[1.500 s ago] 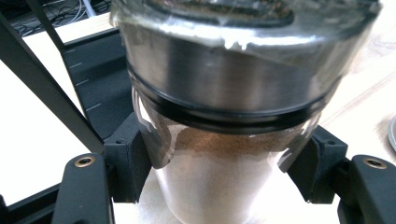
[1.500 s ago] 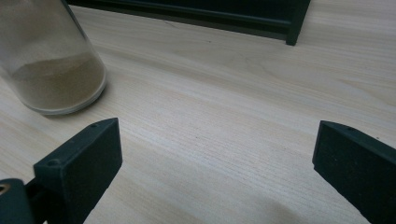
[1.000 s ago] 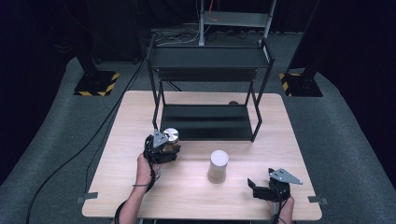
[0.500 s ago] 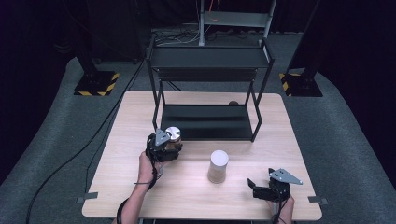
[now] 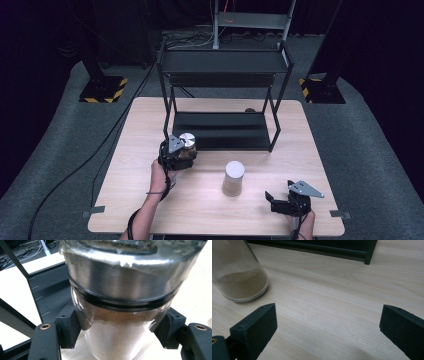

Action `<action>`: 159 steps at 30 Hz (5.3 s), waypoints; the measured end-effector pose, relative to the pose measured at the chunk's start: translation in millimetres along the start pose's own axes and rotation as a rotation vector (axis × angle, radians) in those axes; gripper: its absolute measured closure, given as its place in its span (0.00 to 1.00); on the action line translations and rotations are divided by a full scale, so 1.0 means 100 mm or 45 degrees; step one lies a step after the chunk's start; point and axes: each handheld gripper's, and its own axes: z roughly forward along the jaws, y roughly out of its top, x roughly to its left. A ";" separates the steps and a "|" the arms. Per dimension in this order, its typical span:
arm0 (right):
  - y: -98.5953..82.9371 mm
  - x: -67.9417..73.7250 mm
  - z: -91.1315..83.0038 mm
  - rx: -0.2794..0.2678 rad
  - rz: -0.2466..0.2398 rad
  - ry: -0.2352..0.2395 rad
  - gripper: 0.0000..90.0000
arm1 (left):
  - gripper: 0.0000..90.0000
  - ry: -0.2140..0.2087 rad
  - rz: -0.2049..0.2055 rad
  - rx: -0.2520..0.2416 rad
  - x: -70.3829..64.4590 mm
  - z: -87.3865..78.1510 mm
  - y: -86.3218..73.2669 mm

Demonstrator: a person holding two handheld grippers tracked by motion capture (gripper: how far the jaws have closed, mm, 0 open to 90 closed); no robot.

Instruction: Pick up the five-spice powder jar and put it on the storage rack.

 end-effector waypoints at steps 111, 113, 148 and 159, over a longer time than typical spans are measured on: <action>0.00 0.01 0.00 0.003 0.000 -0.004 0.01 | 0.35 0.092 -0.125 -0.003 0.14 0.91 0.14; 0.00 0.01 0.00 0.001 0.000 -0.005 0.01 | 0.35 0.087 -0.140 -0.011 0.16 0.91 0.12; -0.01 0.01 0.00 -0.004 -0.001 -0.006 0.01 | 0.33 0.106 -0.121 -0.012 0.13 0.96 0.13; 0.00 0.01 0.00 -0.001 -0.004 -0.006 0.01 | 0.11 0.076 -0.096 0.128 0.16 0.90 0.31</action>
